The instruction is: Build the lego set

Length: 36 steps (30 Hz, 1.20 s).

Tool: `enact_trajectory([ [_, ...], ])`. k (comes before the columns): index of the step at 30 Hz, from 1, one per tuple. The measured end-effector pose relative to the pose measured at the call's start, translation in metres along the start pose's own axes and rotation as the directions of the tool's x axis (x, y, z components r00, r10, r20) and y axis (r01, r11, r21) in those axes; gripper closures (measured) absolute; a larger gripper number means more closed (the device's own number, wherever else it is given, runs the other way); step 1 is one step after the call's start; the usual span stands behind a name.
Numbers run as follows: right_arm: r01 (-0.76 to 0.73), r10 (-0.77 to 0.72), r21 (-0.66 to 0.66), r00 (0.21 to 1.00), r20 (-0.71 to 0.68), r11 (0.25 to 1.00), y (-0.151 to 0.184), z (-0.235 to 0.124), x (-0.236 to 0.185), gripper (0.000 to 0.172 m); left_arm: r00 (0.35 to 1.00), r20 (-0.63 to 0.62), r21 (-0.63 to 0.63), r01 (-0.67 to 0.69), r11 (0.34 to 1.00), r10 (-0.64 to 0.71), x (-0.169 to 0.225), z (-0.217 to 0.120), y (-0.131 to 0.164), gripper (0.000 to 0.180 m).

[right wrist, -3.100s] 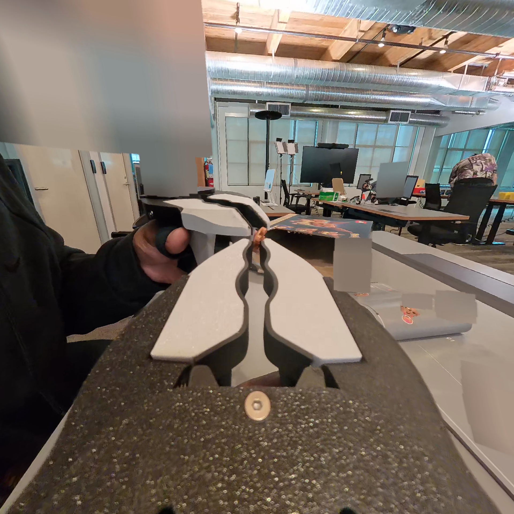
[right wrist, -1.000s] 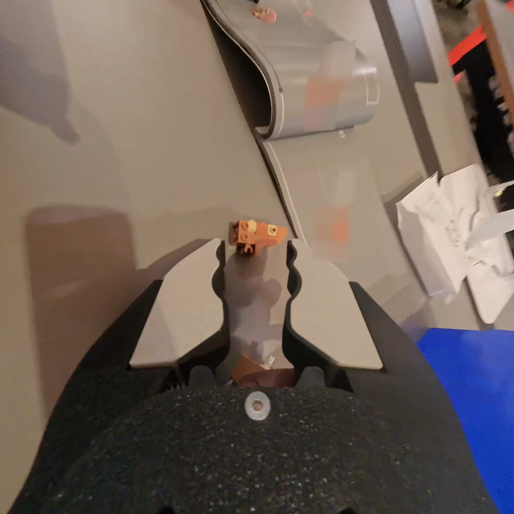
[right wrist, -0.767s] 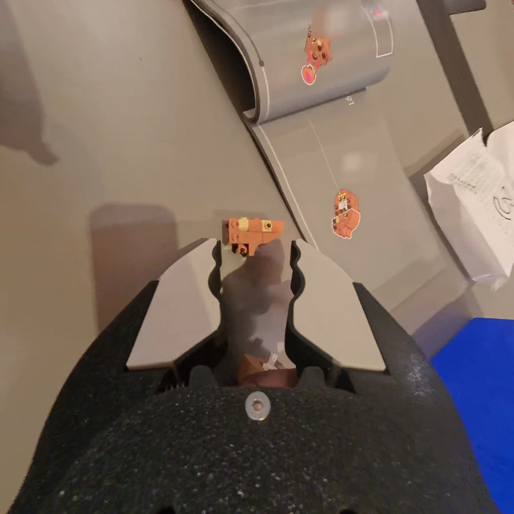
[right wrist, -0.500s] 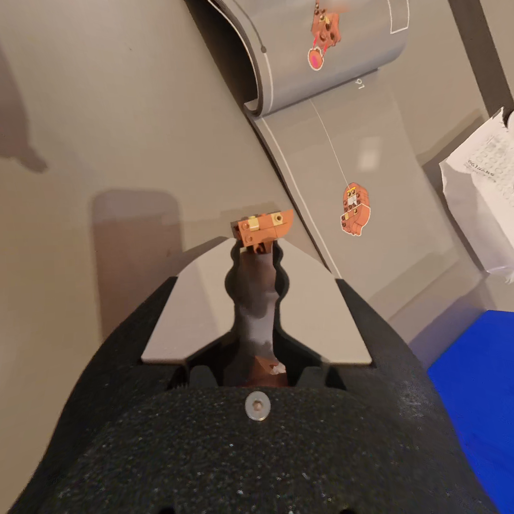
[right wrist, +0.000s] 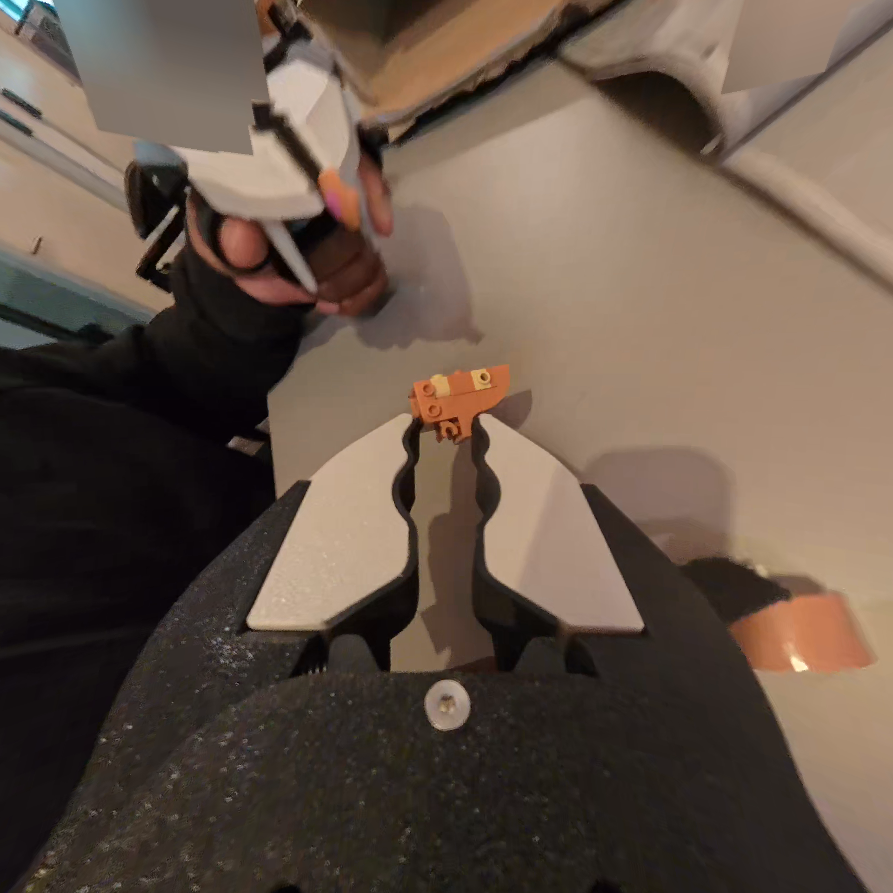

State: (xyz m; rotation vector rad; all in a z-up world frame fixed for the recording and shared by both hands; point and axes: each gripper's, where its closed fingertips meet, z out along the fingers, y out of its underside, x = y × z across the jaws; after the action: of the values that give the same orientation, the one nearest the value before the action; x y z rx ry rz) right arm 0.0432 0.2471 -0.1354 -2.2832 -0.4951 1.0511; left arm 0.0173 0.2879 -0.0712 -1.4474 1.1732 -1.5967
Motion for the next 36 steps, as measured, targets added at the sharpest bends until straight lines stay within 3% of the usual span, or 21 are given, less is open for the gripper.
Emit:
enact_trajectory([
  [6,0.050,-0.055,-0.099,0.997,-0.048,0.994,0.052,0.000,-0.004,0.152,0.998,-0.043,-0.097,-0.058,0.994,0.054,0.012,0.011,0.018,0.179],
  [13,0.168,-0.176,-0.061,0.970,-0.170,0.984,0.056,-0.014,0.008,0.152,0.992,-0.062,-0.175,-0.122,0.977,0.112,0.022,0.019,0.037,0.179],
  [21,0.315,-0.342,-0.150,0.914,-0.219,0.937,0.068,-0.029,0.008,0.145,0.985,-0.012,-0.155,-0.174,0.973,0.174,0.026,0.016,0.037,0.178],
  [26,0.530,-0.600,-0.300,0.765,-0.234,0.793,0.047,-0.045,0.011,0.145,0.981,0.015,-0.100,-0.192,0.976,0.194,0.033,0.014,0.028,0.178],
  [31,0.668,-0.782,-0.482,0.621,-0.061,0.567,0.033,-0.037,0.008,0.142,0.977,0.029,-0.013,-0.212,0.977,0.212,0.043,0.011,0.015,0.179],
  [36,0.631,-0.816,-0.640,0.578,0.011,0.438,0.044,-0.030,0.015,0.141,0.976,0.044,-0.001,-0.215,0.977,0.215,0.045,0.004,0.017,0.179],
])
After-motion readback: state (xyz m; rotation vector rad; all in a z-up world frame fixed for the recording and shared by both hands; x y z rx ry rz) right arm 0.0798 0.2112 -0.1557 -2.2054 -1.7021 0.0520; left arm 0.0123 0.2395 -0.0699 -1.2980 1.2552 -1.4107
